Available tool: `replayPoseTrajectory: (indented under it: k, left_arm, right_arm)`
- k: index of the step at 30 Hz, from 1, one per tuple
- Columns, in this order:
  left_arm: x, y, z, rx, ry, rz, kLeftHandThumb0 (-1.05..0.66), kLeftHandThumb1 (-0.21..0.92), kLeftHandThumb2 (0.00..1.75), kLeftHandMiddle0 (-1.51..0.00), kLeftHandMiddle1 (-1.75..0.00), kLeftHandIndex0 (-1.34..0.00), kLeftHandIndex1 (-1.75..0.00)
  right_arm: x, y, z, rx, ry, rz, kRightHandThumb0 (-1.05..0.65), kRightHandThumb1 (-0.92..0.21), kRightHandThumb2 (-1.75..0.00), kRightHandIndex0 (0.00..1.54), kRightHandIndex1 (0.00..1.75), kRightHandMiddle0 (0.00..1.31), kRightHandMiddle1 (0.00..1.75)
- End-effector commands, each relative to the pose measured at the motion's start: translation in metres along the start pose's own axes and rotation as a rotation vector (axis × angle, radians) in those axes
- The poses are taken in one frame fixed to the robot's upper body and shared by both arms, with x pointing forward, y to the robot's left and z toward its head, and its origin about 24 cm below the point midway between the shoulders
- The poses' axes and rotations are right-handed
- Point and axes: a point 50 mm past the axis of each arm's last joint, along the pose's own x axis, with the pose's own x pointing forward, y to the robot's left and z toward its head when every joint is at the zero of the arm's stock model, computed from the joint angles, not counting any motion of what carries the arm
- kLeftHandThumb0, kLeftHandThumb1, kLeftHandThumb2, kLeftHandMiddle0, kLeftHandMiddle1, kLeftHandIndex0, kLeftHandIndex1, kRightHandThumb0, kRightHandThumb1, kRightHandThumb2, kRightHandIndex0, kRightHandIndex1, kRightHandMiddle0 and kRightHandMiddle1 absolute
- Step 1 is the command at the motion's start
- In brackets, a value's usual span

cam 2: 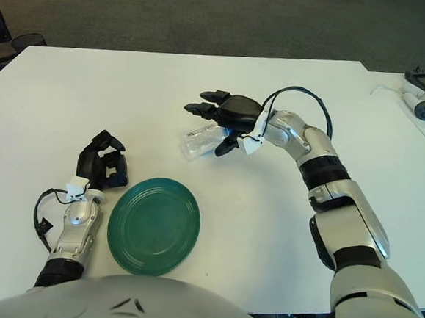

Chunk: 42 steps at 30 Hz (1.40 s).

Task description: Put the bottle into the plate.

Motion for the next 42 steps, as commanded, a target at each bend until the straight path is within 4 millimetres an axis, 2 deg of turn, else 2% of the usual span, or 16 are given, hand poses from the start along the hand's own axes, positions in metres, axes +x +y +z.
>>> replayPoseTrajectory:
  k: [1, 21, 42]
  left_arm:
    - [-0.014, 0.009, -0.024, 0.035, 0.125, 0.033, -0.56, 0.11, 1.57, -1.33, -1.75, -0.78, -1.75]
    - [-0.012, 0.01, -0.025, 0.034, 0.121, 0.035, -0.58, 0.07, 1.62, -1.36, -1.75, -0.82, -1.75]
    - [-0.014, 0.01, -0.026, 0.013, 0.116, 0.035, -0.57, 0.1, 1.59, -1.33, -1.75, -0.79, -1.75]
  right_arm:
    - [0.005, -0.003, -0.002, -0.018, 0.001, -0.002, -1.05, -0.92, -0.49, 0.0, 0.0, 0.0, 0.0]
    - [0.018, 0.009, -0.011, -0.02, 0.045, 0.03, -1.05, -0.92, -0.54, 0.0, 0.0, 0.0, 0.0]
    - [0.028, 0.027, -0.01, -0.035, 0.058, 0.146, -1.05, -0.92, -0.43, 0.0, 0.0, 0.0, 0.0]
